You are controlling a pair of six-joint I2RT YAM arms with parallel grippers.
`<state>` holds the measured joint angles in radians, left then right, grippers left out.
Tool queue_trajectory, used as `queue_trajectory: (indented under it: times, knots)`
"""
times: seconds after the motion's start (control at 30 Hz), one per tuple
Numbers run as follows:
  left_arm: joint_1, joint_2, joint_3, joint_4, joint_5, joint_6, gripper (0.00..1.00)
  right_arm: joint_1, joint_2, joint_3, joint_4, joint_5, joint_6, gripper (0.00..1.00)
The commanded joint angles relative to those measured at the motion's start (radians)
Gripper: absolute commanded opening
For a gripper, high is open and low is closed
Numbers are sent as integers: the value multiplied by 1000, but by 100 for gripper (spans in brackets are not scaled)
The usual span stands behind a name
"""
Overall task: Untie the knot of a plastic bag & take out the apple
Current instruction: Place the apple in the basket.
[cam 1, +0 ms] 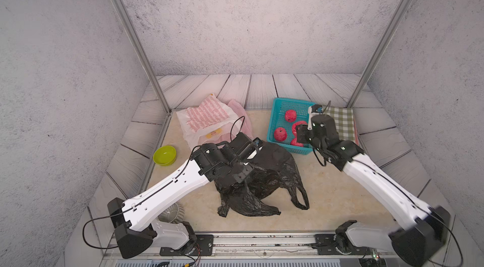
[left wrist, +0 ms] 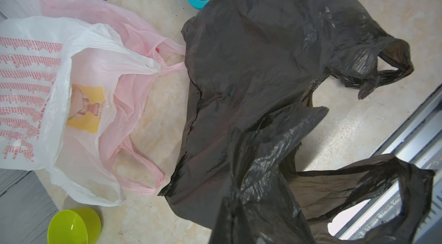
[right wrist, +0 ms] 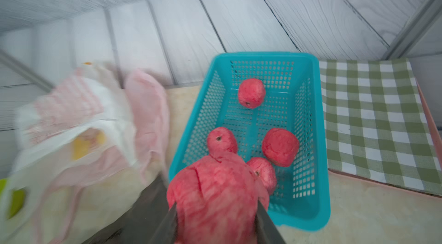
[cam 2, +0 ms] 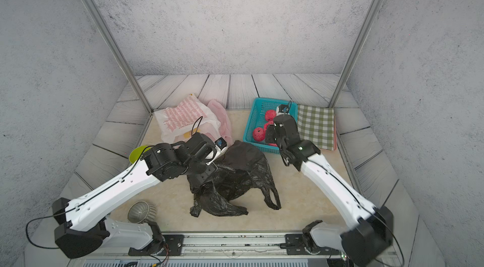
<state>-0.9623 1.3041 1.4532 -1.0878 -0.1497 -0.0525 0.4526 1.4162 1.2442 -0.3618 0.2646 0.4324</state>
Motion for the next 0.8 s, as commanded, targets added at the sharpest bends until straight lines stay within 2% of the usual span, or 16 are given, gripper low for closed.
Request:
queue_trajectory:
  times: [0.0,0.1,0.17,0.23,0.33,0.43,0.5,0.57,0.63,0.73,0.77]
  knots:
    - [-4,-67,19,-37,64,15,0,-53,190,94,14,6,-50,22]
    - [-5,-131,-17,-54,129,14,0,-66,314,218,-24,-19,-99,67]
    - [-7,-172,-32,-81,133,-12,0,-67,324,229,-20,-50,-127,84]
    - [-6,-216,-51,-107,123,-38,0,-67,269,173,7,-89,-135,88]
    - [-6,-252,-94,-148,84,-58,0,-63,103,27,44,-182,-134,88]
    - [-5,-221,-105,-194,-2,-79,0,-46,-144,-175,99,-373,-123,80]
    - [1,-189,-95,-197,-49,-90,0,-1,-330,-330,157,-518,-84,69]
    - [11,-157,-76,-185,-45,-87,0,82,-493,-451,180,-567,-49,58]
    - [17,-119,-55,-173,-46,-85,0,229,-632,-550,181,-508,-44,41]
    - [18,-55,-25,-165,-50,-81,0,466,-738,-642,177,-349,-45,1]
    - [19,-35,-10,-167,-53,-81,0,528,-740,-665,192,-323,-42,0]
